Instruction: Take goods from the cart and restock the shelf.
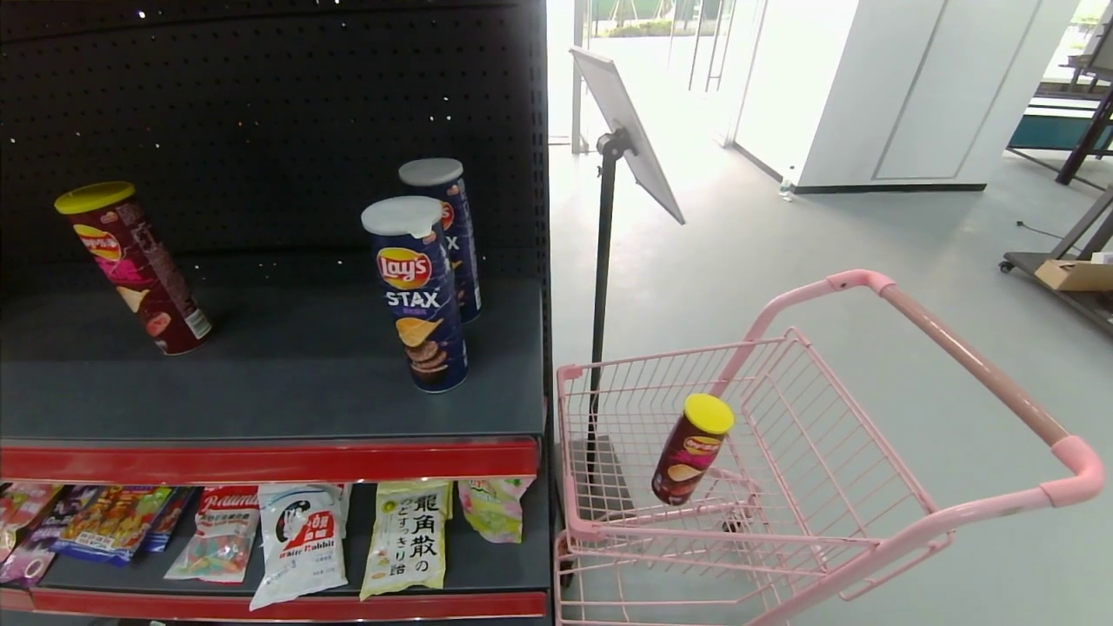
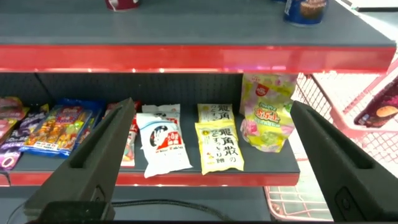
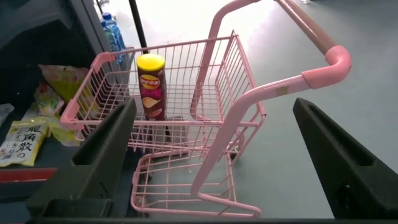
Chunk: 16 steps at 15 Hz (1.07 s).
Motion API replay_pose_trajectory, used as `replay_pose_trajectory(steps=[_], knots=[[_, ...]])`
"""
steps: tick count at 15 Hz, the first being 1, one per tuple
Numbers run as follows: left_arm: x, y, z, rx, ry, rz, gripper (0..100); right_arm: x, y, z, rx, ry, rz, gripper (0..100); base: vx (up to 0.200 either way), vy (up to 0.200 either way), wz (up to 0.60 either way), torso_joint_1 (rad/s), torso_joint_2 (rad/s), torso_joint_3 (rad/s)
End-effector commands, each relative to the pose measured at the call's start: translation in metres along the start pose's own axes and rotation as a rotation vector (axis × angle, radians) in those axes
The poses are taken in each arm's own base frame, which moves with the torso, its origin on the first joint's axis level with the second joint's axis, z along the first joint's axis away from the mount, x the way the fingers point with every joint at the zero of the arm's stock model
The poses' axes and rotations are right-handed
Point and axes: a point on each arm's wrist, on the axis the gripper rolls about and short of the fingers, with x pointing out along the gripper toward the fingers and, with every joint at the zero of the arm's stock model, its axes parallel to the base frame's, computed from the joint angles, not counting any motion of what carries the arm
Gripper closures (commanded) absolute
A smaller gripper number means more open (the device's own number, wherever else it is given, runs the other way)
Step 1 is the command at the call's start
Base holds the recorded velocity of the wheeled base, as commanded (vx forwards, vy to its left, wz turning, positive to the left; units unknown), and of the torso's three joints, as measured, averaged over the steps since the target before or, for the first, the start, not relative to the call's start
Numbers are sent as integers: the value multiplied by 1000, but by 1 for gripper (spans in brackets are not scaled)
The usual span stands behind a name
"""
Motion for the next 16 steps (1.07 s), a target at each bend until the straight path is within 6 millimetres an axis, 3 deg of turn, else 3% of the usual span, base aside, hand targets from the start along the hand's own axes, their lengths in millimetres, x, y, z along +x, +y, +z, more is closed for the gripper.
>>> replay_pose_trajectory(steps=[1,9,16], knots=[[0,0,0,0,1,1,0,0,0,0,0,0,0,0,0,0,0,-154,354,193],[0,0,0,0,0,1,0,0,0,0,1,0,-1,0,0,0,0,-159,372,213],[0,0,0,0,0,1,0,0,0,0,3,0,-3,0,0,0,0,-216,533,320]])
